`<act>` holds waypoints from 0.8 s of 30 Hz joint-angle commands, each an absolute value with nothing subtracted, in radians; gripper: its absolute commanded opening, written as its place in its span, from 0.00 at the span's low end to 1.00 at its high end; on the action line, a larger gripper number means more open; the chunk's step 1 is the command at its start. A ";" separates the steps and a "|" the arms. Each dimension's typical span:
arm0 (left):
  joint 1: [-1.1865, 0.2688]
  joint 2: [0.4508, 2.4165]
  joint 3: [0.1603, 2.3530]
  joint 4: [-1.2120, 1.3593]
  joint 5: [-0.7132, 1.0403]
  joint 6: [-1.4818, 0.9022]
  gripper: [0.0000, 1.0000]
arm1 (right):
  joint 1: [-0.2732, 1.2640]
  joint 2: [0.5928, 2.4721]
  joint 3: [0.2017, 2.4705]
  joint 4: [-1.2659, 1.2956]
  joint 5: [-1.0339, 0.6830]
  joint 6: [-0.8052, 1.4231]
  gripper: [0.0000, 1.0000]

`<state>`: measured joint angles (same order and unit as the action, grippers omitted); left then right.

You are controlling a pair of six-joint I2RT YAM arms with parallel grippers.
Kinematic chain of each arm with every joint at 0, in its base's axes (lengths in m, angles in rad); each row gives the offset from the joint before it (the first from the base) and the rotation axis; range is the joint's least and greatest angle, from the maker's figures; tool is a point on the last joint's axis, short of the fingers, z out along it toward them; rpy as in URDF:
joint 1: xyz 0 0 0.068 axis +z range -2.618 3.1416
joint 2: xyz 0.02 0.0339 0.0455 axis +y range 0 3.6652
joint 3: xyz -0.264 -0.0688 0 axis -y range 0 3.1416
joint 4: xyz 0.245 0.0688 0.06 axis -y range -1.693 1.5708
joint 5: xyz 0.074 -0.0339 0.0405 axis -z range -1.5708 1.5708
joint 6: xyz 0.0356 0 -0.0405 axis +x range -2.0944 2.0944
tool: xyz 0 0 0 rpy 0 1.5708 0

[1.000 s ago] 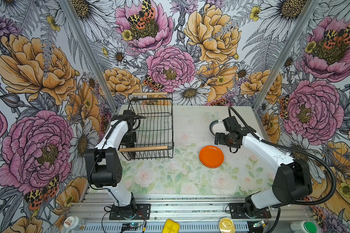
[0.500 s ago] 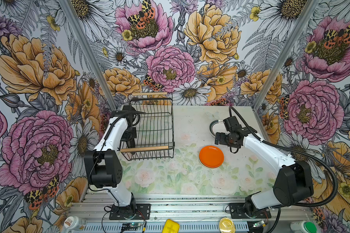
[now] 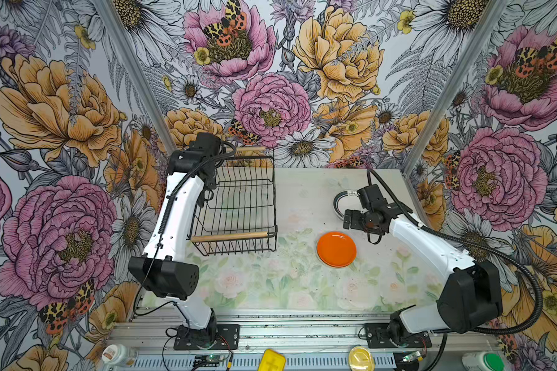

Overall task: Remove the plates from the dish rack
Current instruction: 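Lift the dark plate out of the rack with the left gripper, then carry the dark plate toward the right gripper while the right reaches to meet it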

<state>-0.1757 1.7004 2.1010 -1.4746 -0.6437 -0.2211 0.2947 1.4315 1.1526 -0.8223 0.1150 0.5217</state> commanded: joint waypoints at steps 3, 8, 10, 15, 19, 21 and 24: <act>-0.251 1.761 2.159 -1.503 -0.731 -0.415 0.00 | 0.285 1.351 1.111 -0.796 0.228 0.531 0.99; -0.354 1.775 2.116 -1.378 -0.564 -0.514 0.00 | 0.259 1.270 1.038 -0.776 0.256 0.543 0.99; -0.401 1.789 2.115 -1.332 -0.520 -0.547 0.00 | 0.242 1.237 0.999 -0.768 0.264 0.552 0.99; -0.492 1.798 2.101 -1.214 -0.486 -0.595 0.00 | 0.204 1.174 0.926 -0.746 0.241 0.546 0.99; -0.528 1.736 1.966 -1.041 -0.502 -0.647 0.00 | 0.192 1.134 0.877 -0.738 0.240 0.541 0.99; -0.534 1.679 1.839 -0.888 -0.464 -0.674 0.00 | 0.190 1.115 0.852 -0.733 0.232 0.541 0.99; -0.530 1.599 1.630 -0.625 -0.356 -0.736 0.00 | 0.184 1.088 0.826 -0.733 0.222 0.543 0.99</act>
